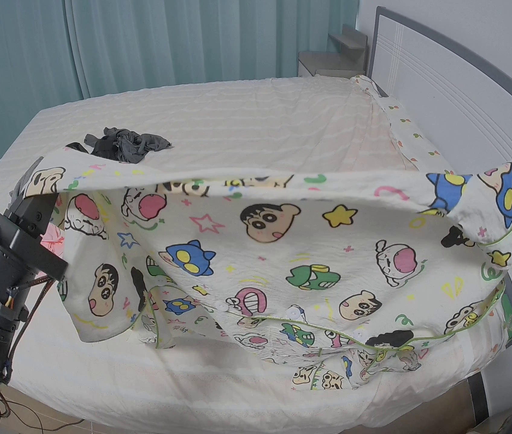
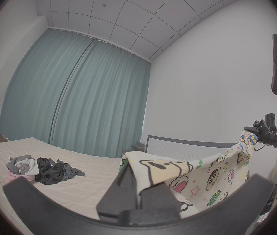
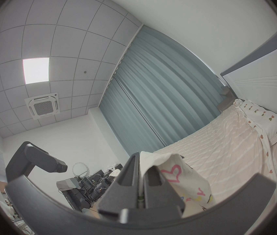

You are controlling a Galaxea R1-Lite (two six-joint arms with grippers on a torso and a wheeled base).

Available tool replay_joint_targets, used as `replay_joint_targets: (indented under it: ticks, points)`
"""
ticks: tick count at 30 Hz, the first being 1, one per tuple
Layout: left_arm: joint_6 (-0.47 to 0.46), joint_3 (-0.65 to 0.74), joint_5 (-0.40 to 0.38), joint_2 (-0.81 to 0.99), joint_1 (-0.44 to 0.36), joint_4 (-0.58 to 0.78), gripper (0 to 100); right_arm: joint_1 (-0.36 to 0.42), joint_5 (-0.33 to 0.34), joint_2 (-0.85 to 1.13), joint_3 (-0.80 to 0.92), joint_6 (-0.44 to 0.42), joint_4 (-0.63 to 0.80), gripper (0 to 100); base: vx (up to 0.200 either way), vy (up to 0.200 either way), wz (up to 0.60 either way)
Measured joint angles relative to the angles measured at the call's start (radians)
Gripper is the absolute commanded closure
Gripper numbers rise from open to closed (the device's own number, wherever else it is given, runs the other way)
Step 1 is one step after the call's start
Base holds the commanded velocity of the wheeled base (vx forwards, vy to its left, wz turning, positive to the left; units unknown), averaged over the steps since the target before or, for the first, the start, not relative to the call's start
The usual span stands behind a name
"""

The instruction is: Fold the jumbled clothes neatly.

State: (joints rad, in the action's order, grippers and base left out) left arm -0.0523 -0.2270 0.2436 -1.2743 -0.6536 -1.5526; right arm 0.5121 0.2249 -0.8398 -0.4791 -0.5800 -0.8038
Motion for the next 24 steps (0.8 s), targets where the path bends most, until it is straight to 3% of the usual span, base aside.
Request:
replay_joint_targets:
  ticks: [14, 24]
  points:
    - [-0.001, 0.025, -0.001, 0.018, 0.000, 0.031, 100, -0.001, 0.009, 0.003, -0.019, 0.004, 0.009, 100, -0.200, 0.000, 0.00]
    - [-0.001, 0.051, -0.004, 0.114, 0.000, 0.160, 100, -0.010, 0.014, 0.021, -0.068, 0.011, 0.070, 100, 0.000, 0.000, 0.00]
